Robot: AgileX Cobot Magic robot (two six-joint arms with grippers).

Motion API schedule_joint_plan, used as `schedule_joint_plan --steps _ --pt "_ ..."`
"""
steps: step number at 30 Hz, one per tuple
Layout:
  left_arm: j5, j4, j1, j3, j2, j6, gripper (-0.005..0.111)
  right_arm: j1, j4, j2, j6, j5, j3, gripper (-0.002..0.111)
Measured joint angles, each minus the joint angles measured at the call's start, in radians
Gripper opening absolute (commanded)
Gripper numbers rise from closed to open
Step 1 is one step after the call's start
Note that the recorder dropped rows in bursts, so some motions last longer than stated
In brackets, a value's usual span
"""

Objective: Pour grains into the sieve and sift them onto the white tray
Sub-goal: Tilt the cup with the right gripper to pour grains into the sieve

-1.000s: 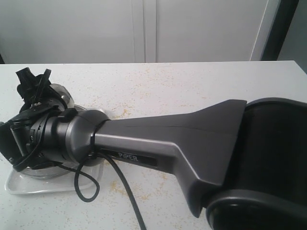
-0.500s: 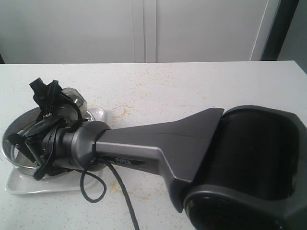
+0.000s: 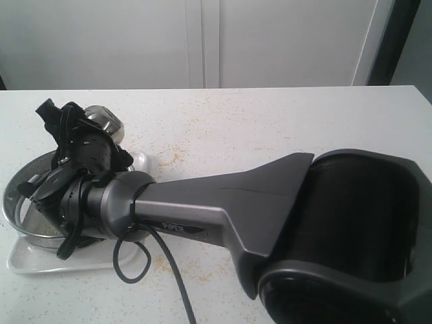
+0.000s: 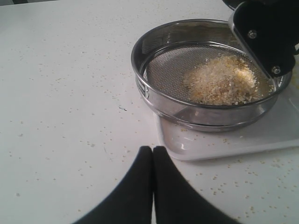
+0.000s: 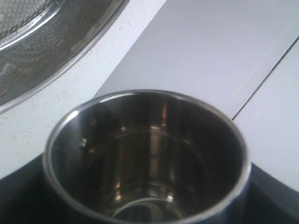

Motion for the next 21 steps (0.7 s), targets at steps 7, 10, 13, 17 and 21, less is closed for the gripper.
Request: schedule_joint_plan --steps 7,10,13,17,21 --pt "0.0 0.0 0.0 0.0 0.0 0.0 0.0 0.0 -0.065 0.0 0.001 0.0 0.0 0.0" --pt "0.0 0.0 0.0 0.0 0.0 0.0 0.0 0.0 -0.085 0.0 0.001 0.0 0.0 0.0" --pt "0.0 0.0 0.0 0.0 0.0 0.0 0.0 0.0 -0.089 0.0 0.001 0.0 0.0 0.0" --pt "0.0 0.0 0.0 0.0 0.0 0.0 0.0 0.0 -0.089 0.0 0.001 -0.028 0.0 0.0" --pt "0.0 0.0 0.0 0.0 0.0 0.0 0.0 0.0 -0.091 0.0 0.002 -0.088 0.0 0.0"
